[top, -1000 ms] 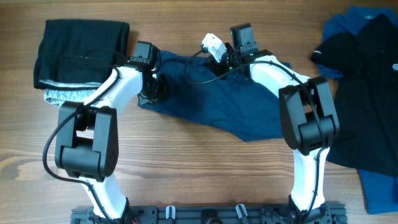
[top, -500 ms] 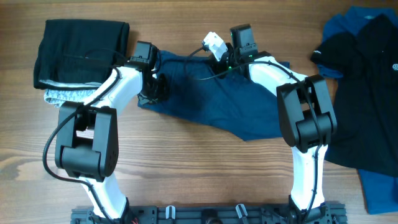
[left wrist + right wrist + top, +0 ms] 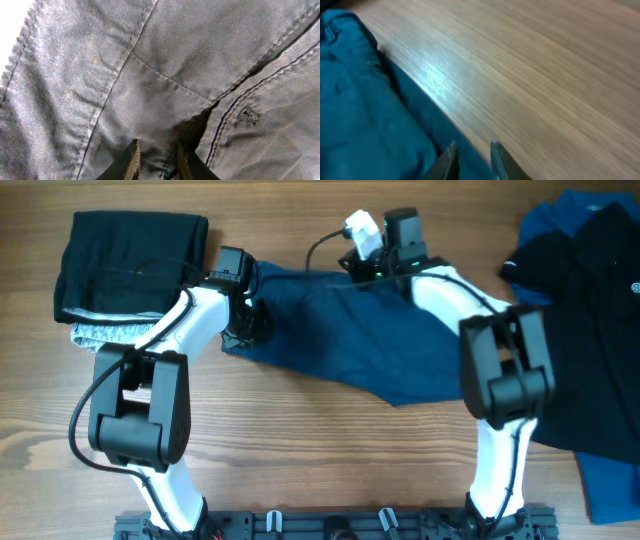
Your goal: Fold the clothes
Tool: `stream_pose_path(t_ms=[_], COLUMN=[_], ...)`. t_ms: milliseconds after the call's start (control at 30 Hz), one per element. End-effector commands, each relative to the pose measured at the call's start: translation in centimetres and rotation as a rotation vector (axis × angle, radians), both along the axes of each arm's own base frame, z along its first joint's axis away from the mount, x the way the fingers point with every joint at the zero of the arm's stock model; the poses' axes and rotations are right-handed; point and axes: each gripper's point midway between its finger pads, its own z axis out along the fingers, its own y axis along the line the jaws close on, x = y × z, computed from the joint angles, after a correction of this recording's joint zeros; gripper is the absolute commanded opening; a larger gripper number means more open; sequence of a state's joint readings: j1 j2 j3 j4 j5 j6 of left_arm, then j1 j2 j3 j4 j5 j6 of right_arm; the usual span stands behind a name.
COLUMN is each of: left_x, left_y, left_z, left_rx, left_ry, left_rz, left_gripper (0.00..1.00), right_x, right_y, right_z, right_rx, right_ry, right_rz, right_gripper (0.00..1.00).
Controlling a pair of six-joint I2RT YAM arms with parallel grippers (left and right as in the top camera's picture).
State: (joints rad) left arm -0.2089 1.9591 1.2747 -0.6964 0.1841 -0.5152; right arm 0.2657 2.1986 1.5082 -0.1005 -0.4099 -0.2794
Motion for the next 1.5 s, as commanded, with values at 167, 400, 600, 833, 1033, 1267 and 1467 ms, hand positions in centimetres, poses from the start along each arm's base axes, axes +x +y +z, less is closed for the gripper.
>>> stream_pose_path(t_ms=[167, 400, 600, 833, 1033, 1267, 1467], left_x=[-0.3, -0.4, -0.4, -0.3, -0.3, -0.2, 1.2], left_y=[0.3, 0.3, 0.3, 0.3, 0.3, 0.3, -0.6], left_z=[-0.8, -0.8, -0.8, -0.8, -0.8, -0.8, 3.2], left_rx=[0.021, 0.022, 0.021, 0.021, 0.025, 0.024, -0.013], left_ry=[0.025, 0.027, 0.027, 0.026, 0.025, 0.021, -0.079], left_rz=[0.013, 0.013, 0.013, 0.013, 0.014, 0.014, -0.076], left_gripper=[0.28, 0.29, 0.3, 0.3, 0.3, 0.3, 0.3], right_x=[-5.0, -4.7, -4.1, -2.1, 0.2, -4.4, -4.9], right_y=[-4.2, -4.7, -4.7, -6.4, -7.7, -15.0, -19.4], right_z=[-1.0, -4.2, -4.9, -4.4, 0.1, -1.2, -1.2], right_rx=[-0.282, -0.325, -0.327, -0.339, -0.228, -0.224, -0.182], right_ry=[0.067, 0.086, 0.074, 0.026, 0.041, 0.368, 0.434], right_rz=[0.181, 0.191, 0.182, 0.095, -0.115, -0.388, -0.56], right_gripper=[0.41, 0.43, 0.04, 0.04, 0.06, 0.2, 0.15])
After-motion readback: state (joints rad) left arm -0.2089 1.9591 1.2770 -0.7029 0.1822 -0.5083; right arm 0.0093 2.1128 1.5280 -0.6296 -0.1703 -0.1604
